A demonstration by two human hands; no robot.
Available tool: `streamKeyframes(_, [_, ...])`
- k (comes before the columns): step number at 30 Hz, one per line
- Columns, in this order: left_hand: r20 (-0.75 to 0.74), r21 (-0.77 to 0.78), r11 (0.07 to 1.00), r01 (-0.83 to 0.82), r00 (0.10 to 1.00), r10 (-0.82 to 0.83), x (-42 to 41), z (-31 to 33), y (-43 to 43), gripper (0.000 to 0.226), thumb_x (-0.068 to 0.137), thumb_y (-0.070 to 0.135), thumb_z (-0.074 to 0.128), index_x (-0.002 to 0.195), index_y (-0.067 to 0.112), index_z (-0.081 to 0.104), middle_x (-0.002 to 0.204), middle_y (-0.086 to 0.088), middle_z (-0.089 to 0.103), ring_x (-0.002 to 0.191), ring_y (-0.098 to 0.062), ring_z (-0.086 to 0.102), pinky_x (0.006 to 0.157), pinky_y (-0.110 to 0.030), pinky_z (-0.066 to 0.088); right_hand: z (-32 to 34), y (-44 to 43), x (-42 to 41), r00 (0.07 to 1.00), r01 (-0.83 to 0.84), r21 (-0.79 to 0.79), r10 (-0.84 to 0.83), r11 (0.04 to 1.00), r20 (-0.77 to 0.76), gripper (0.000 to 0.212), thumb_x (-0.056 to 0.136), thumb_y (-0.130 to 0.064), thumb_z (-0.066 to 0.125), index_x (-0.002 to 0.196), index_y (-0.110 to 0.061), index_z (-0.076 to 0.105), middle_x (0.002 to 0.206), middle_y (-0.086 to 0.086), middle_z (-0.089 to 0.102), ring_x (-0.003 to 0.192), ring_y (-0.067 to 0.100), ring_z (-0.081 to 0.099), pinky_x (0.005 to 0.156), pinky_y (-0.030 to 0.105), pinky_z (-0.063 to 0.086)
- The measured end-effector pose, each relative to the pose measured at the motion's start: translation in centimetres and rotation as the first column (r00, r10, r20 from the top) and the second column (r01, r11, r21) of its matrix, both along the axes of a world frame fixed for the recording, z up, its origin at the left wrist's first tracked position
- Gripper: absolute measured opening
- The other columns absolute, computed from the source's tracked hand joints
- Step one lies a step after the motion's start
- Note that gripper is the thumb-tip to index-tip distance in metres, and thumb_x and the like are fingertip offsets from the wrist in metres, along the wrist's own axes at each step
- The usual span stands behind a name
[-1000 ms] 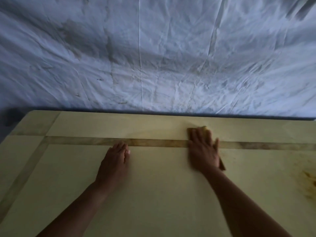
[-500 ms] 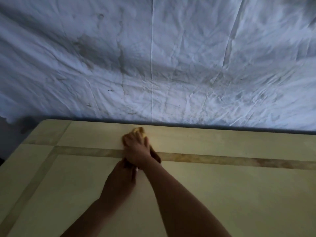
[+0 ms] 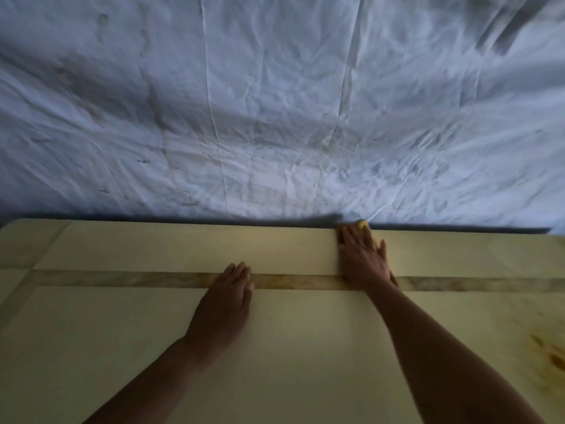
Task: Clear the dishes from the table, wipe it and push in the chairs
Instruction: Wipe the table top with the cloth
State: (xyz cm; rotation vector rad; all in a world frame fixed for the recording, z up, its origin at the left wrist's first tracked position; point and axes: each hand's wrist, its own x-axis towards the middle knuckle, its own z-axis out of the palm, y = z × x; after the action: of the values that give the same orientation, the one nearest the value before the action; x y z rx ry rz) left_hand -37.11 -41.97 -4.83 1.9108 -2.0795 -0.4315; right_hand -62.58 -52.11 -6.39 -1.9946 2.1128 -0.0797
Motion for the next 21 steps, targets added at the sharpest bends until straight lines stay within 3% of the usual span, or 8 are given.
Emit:
streamKeyframes(3, [-0.037,-0.003,0.998,0.060,0.998,-0.060,-2.9,-0.1,0.0,0.083,0.079,0.053,-0.003,0.145,0.017,0.031,0.155,0.006,0.023,0.145,-0.007,0.012,0.113,-0.017,0.010,-0.1,1.1,-4.4,0.994,0.107,-0.002,-0.107,0.994,-0.006,0.054,0.102,-0.036,0.021,0.153,-0.028,0.008,0.161,-0.012,-0.002,0.148,0.015,-0.012,0.118,0.049,-0.006])
streamKeyframes(7, [-0.008,0.096,0.985,0.142,0.990,-0.142,-6.4,-0.6,0.3,0.055,0.099,0.036,0.010,0.148,0.015,0.022,0.158,0.004,0.014,0.146,-0.009,0.006,0.115,-0.019,0.005,-0.3,2.5,-7.1,0.981,0.191,-0.026,-0.192,0.981,-0.018,0.055,0.100,-0.037,0.021,0.153,-0.026,0.010,0.161,-0.011,0.001,0.148,0.017,-0.009,0.117,0.050,-0.004])
streamKeyframes(10, [0.047,0.117,0.981,0.152,0.986,-0.159,-7.0,-1.0,0.5,0.065,0.090,0.036,0.002,0.148,0.012,0.020,0.158,0.000,0.013,0.146,-0.013,0.005,0.115,-0.020,0.001,-0.5,3.5,-7.9,0.972,0.234,-0.035,-0.235,0.972,-0.015,0.055,0.101,-0.037,0.021,0.153,-0.024,0.010,0.161,-0.010,0.001,0.148,0.018,-0.009,0.118,0.050,-0.004])
streamKeyframes(15, [-0.001,0.161,0.970,0.179,0.983,-0.182,-6.8,0.2,1.0,0.049,0.102,0.026,0.021,0.148,0.009,0.022,0.158,-0.003,0.012,0.146,-0.016,0.005,0.116,-0.025,0.009,-0.5,7.0,-7.1,0.954,0.300,-0.025,-0.300,0.954,0.002,0.056,0.101,-0.037,0.020,0.153,-0.022,0.007,0.162,-0.006,-0.001,0.148,0.021,-0.011,0.118,0.049,-0.005])
streamKeyframes(18, [0.001,0.159,0.971,0.177,0.984,-0.179,-7.0,0.2,1.3,0.049,0.102,0.025,0.023,0.148,0.009,0.021,0.158,-0.004,0.012,0.147,-0.019,0.005,0.116,-0.028,0.011,-0.4,9.5,-5.0,0.970,0.239,-0.041,-0.240,0.970,-0.029,0.056,0.102,-0.033,0.021,0.154,-0.022,0.004,0.162,-0.004,-0.002,0.148,0.023,-0.010,0.118,0.047,-0.006])
streamKeyframes(21, [-0.037,0.206,0.965,0.161,0.987,-0.157,-6.7,0.0,0.8,0.048,0.102,0.025,0.025,0.148,0.011,0.022,0.158,-0.002,0.012,0.147,-0.017,0.005,0.117,-0.029,0.011,-0.3,11.8,-0.6,0.997,0.061,-0.060,-0.063,0.996,-0.036,0.057,0.101,-0.025,0.023,0.153,-0.020,0.000,0.162,-0.004,-0.004,0.148,0.025,-0.011,0.117,0.047,-0.006])
